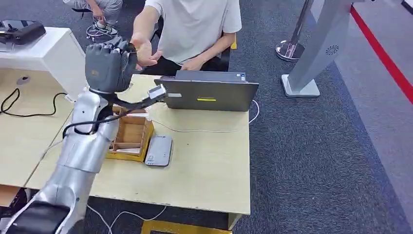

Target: Pass the card to the sensor for recognition and then transmit it.

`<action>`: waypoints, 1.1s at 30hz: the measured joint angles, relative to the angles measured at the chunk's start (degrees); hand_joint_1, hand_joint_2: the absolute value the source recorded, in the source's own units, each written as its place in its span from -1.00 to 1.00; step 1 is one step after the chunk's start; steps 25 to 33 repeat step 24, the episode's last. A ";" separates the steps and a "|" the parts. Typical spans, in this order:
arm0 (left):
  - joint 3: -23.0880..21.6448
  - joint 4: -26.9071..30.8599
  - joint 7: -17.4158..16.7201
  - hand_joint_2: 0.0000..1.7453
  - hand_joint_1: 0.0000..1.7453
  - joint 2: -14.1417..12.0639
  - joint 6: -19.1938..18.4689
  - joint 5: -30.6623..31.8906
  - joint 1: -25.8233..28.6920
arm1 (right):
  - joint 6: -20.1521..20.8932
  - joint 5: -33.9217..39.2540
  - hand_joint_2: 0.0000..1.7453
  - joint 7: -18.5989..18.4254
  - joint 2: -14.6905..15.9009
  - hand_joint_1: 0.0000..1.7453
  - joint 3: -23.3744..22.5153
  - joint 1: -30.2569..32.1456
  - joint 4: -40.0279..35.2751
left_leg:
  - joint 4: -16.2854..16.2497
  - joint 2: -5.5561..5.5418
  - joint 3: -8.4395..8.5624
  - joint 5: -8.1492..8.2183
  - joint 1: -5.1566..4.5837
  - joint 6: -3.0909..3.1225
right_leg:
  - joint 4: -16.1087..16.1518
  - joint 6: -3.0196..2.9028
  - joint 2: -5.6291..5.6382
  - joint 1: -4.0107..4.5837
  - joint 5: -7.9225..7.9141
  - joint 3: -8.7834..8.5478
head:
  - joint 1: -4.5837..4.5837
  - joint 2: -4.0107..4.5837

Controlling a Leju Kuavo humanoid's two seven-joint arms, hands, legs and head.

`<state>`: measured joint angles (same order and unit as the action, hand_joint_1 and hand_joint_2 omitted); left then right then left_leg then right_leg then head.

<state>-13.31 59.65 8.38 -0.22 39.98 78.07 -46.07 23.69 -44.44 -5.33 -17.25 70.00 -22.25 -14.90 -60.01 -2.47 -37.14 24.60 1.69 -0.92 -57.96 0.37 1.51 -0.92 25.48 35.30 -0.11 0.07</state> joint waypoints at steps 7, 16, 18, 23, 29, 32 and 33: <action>-2.38 -24.99 -10.11 1.00 1.00 3.61 -0.30 7.04 -15.02 | 0.22 -0.39 1.00 0.50 -0.15 -1.00 2.10 -0.50 0.00 | 0.00 0.32 0.00 -0.06 -0.04 0.05 | 0.01 0.10 0.39 -0.03 -0.22 0.10 | 0.04 0.00; -3.43 -35.60 -12.38 1.00 -1.00 5.23 -1.27 8.18 -17.27 | 0.24 0.07 1.00 0.13 -0.24 -1.00 3.15 -0.69 0.00 | -0.01 0.26 -0.23 -0.03 -0.03 0.08 | 0.04 0.16 0.41 -0.03 -0.15 0.22 | 0.00 0.00; -3.43 -36.50 -12.38 1.00 -1.00 5.20 -1.27 8.18 -17.32 | 0.20 0.13 1.00 0.15 -0.24 -1.00 3.24 -0.71 0.00 | -0.01 0.22 -0.32 -0.02 -0.02 0.08 | 0.05 0.15 0.37 -0.03 -0.12 0.28 | 0.00 0.00; -3.50 -37.51 -12.25 1.00 -1.00 5.18 -0.94 6.91 -17.49 | 0.13 0.31 1.00 0.15 -0.26 -1.00 3.33 -0.74 0.00 | 0.00 0.21 -0.34 -0.01 -0.03 0.09 | 0.07 0.12 0.32 -0.03 -0.09 0.28 | 0.02 0.00; -3.50 -37.62 -12.10 1.00 -1.00 5.16 -0.92 6.80 -17.52 | 0.13 0.33 1.00 0.13 -0.26 -1.00 3.33 -0.74 0.00 | 0.00 0.21 -0.33 -0.02 -0.03 0.09 | 0.07 0.12 0.32 -0.03 -0.10 0.28 | 0.02 0.00; -3.50 -37.62 -12.10 1.00 -1.00 5.16 -0.92 6.80 -17.52 | 0.13 0.33 1.00 0.13 -0.26 -1.00 3.33 -0.74 0.00 | 0.00 0.21 -0.33 -0.02 -0.03 0.09 | 0.07 0.12 0.32 -0.03 -0.10 0.28 | 0.02 0.00; -3.50 -37.62 -12.10 1.00 -1.00 5.16 -0.92 6.80 -17.52 | 0.13 0.33 1.00 0.13 -0.26 -1.00 3.33 -0.74 0.00 | 0.00 0.21 -0.33 -0.02 -0.03 0.09 | 0.07 0.12 0.32 -0.03 -0.10 0.28 | 0.02 0.00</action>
